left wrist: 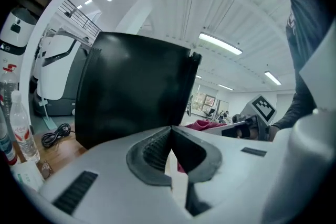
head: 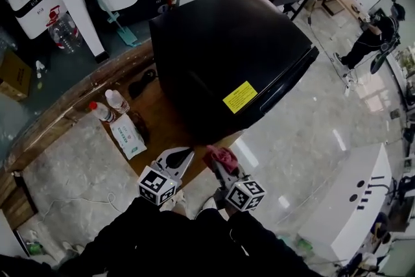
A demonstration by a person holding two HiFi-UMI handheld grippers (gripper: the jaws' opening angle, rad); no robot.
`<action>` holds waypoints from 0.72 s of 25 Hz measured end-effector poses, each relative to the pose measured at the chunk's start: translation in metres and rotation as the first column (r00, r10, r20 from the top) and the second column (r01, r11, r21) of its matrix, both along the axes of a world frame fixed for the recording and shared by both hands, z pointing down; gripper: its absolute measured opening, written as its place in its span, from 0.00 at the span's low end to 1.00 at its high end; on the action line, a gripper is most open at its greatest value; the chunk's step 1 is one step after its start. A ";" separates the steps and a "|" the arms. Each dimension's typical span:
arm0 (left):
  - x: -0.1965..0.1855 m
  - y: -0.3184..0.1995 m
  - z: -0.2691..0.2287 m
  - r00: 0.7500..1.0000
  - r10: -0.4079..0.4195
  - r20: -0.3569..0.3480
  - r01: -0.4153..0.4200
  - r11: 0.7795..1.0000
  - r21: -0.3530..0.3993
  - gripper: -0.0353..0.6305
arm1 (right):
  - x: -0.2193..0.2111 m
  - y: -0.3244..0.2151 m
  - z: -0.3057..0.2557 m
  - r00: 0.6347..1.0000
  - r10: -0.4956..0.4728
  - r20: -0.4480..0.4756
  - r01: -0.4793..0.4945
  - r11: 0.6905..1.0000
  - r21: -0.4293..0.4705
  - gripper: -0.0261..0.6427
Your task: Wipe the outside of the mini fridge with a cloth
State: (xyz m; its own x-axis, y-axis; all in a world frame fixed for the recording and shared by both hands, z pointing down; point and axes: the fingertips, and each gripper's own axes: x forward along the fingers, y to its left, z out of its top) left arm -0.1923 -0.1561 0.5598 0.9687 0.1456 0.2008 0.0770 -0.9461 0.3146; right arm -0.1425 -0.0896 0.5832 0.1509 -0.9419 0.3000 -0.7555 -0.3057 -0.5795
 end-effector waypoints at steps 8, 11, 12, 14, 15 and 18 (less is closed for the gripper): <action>-0.021 0.041 -0.092 0.989 0.110 -0.099 -0.101 0.990 0.096 0.06 | -0.035 0.022 -0.112 0.949 -0.095 -0.301 0.133 0.985 0.111 0.17; -0.032 0.047 -0.109 0.984 0.139 -0.112 -0.126 0.985 0.120 0.06 | -0.046 0.026 -0.130 0.924 -0.108 -0.367 0.158 0.982 0.107 0.18; -0.035 0.050 -0.113 0.983 0.146 -0.113 -0.132 0.984 0.121 0.06 | -0.049 0.029 -0.133 0.921 -0.106 -0.374 0.158 0.981 0.109 0.18; -0.039 0.056 -0.118 0.981 0.160 -0.113 -0.147 0.982 0.119 0.06 | -0.050 0.036 -0.140 0.919 -0.088 -0.385 0.146 0.981 0.124 0.18; -0.040 0.058 -0.120 0.979 0.168 -0.114 -0.154 0.980 0.124 0.06 | -0.049 0.039 -0.143 0.917 -0.076 -0.391 0.136 0.982 0.129 0.17; -0.039 0.062 -0.123 0.977 0.182 -0.114 -0.165 0.976 0.142 0.06 | -0.042 0.047 -0.149 0.919 -0.038 -0.392 0.102 0.984 0.143 0.17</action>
State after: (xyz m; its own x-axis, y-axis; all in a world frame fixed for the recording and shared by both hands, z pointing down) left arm -0.2316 -0.0937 0.4371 0.9496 0.2943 0.1078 0.2747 -0.9471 0.1660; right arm -0.1847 -0.0426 0.4346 0.1572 -0.9845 0.0782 -0.9461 -0.1728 -0.2739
